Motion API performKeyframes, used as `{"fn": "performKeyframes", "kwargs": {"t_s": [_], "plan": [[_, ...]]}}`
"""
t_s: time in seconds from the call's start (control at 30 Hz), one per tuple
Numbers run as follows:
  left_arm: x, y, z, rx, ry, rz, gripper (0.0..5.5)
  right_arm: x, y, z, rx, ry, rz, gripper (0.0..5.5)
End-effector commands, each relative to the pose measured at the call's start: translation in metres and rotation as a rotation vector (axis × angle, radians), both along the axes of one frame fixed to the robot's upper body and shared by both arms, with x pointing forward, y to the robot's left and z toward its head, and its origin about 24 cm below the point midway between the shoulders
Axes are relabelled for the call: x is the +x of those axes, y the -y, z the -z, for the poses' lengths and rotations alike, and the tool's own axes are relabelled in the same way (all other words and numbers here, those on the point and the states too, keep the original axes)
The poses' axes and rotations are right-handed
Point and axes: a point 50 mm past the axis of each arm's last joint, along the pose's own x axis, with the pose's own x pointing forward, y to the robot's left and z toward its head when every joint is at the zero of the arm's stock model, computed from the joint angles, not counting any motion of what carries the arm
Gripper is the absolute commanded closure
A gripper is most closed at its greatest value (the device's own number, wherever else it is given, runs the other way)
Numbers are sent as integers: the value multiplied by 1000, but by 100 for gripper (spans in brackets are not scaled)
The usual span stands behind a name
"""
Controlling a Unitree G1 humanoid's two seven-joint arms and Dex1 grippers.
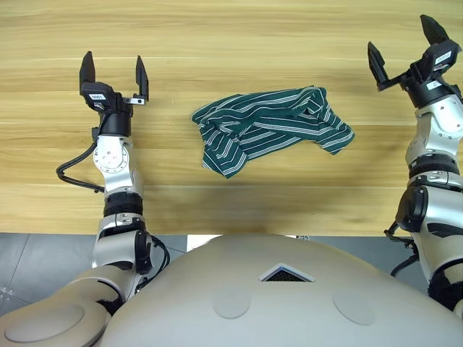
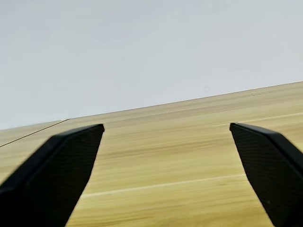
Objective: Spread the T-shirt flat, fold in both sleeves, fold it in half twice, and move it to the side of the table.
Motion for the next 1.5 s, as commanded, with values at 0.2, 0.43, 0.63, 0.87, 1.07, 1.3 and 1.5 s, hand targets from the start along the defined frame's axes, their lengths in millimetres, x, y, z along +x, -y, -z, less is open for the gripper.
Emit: {"fn": "performKeyframes", "kwargs": {"t_s": [0.2,0.43,0.63,0.87,1.07,1.3,1.5], "plan": [[2,-5,-1,11,-15,-14,70,5,-3,-3,-4,8,-4,10],[2,-6,0,13,-24,-16,70,5,-7,-1,-11,-2,-28,10],[2,-4,0,18,-28,-12,70,4,-7,0,-15,-9,-40,10],[1,-4,1,20,-29,-9,70,3,-9,2,-18,-16,-52,10],[1,-3,0,25,-26,-3,70,1,-10,4,-23,-22,-68,10],[1,0,-1,17,-25,16,70,0,-11,5,-27,-29,-89,10],[2,2,-1,8,-26,31,70,0,-12,6,-24,-30,-94,10]]}}
